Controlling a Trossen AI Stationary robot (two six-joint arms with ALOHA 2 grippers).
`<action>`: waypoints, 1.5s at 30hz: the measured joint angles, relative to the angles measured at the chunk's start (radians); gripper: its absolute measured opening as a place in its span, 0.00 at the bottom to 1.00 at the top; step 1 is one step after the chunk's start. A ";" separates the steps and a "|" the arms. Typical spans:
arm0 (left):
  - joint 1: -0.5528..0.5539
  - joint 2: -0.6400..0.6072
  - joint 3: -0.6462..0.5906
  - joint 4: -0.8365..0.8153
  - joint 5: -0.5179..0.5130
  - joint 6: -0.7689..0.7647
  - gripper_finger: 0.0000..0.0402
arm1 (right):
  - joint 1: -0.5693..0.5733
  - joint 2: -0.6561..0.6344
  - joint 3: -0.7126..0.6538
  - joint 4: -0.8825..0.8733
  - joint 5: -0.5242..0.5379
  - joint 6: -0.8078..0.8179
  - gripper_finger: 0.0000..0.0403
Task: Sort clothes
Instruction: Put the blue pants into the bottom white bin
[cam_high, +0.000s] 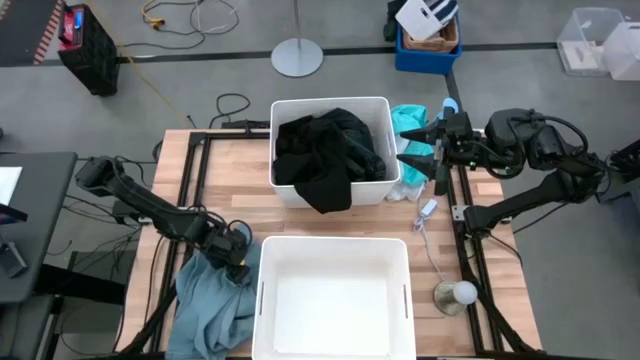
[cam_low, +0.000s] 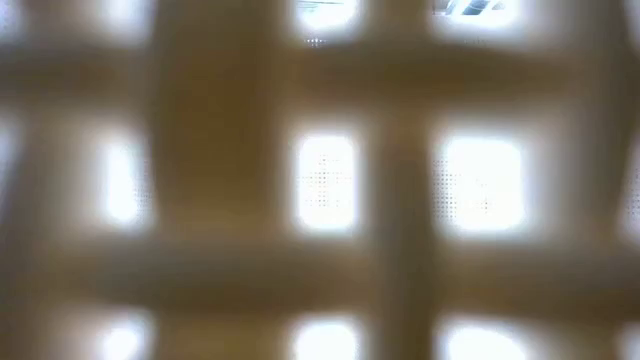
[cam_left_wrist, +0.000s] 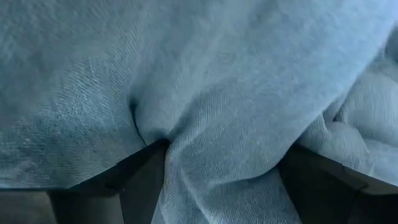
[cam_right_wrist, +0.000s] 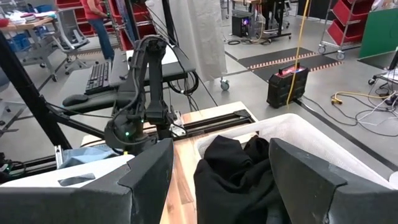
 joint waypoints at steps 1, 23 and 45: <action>0.000 0.009 -0.019 0.025 0.000 -0.016 0.74 | 0.000 0.000 0.000 0.000 0.000 0.000 0.70; 0.005 0.085 -0.057 0.003 -0.132 -0.011 0.09 | 0.000 0.000 0.000 0.004 0.003 0.010 0.70; -0.050 -0.195 0.632 -0.701 -0.807 0.199 0.09 | 0.000 0.000 0.000 0.013 0.003 0.010 0.70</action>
